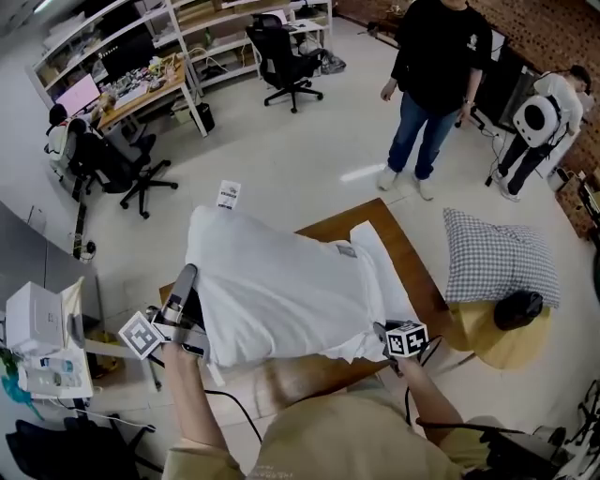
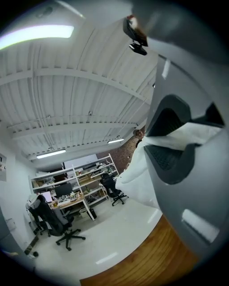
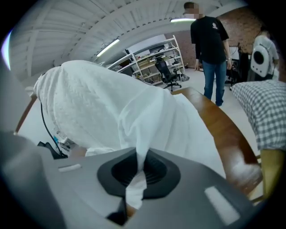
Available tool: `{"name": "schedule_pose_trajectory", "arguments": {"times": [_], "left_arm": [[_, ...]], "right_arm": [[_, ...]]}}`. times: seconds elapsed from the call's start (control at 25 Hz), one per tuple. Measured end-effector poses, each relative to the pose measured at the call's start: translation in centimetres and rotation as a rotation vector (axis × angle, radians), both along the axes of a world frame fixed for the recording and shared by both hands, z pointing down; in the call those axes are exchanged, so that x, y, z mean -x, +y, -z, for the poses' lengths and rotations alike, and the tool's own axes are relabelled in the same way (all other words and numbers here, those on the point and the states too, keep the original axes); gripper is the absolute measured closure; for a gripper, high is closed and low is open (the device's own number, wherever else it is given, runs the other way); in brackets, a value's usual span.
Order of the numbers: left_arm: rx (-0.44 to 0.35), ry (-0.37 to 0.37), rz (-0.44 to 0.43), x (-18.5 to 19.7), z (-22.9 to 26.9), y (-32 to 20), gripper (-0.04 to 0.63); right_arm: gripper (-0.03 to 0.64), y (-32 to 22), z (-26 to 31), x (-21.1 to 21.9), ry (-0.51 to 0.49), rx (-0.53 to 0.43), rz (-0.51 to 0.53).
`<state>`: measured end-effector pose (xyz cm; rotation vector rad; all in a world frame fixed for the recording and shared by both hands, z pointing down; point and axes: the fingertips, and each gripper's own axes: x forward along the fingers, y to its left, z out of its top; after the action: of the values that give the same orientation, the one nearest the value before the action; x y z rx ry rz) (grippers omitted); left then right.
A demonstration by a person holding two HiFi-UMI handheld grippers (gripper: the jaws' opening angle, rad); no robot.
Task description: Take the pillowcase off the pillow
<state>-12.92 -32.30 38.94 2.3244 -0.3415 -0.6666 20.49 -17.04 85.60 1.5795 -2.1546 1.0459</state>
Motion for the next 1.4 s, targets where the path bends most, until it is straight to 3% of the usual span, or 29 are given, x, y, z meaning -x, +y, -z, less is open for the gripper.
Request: {"name": "schedule_pose_trajectory", "arguments": {"times": [0.2,0.28,0.52,0.68,0.8,0.96,1.16,1.28,1.4], "left_arm": [[0.151,0.152,-0.038,3.3,-0.4,-1.6,0.534],[0.189,0.225,-0.067,4.2,0.6,-1.3,0.535],[0.118,0.354,-0.148,1.6,8.9,2.2,0.539],[0.053,0.331,-0.132,0.1,12.4,3.8,0.543],[0.081,0.326,-0.117,0.7,10.7,3.2,0.545],[0.119,0.391,-0.101,1.5,10.2,2.8,0.548],[0.101,0.413,-0.068,2.0,10.0,2.4,0.549],[0.111,0.444,-0.055,2.4,10.0,2.2,0.549],[0.101,0.435,-0.053,2.3,9.4,3.5,0.551]], "right_arm": [[0.612,-0.7,-0.6,-1.0,0.065,0.047,-0.040],[0.612,-0.3,-0.9,-3.1,0.155,0.076,-0.063],[0.612,-1.0,-6.7,-8.1,0.362,0.124,-0.050],[0.612,-0.2,-9.4,-11.2,0.307,0.158,-0.109],[0.612,-1.2,-9.6,-12.8,0.298,0.148,-0.153],[0.612,-3.5,-6.9,-15.7,0.302,0.111,-0.187],[0.609,-5.2,-1.6,-14.1,0.201,0.070,-0.165],[0.609,-5.9,-3.1,-14.4,0.161,0.079,-0.164],[0.609,-5.6,-6.0,-16.3,0.198,0.089,-0.191]]}}
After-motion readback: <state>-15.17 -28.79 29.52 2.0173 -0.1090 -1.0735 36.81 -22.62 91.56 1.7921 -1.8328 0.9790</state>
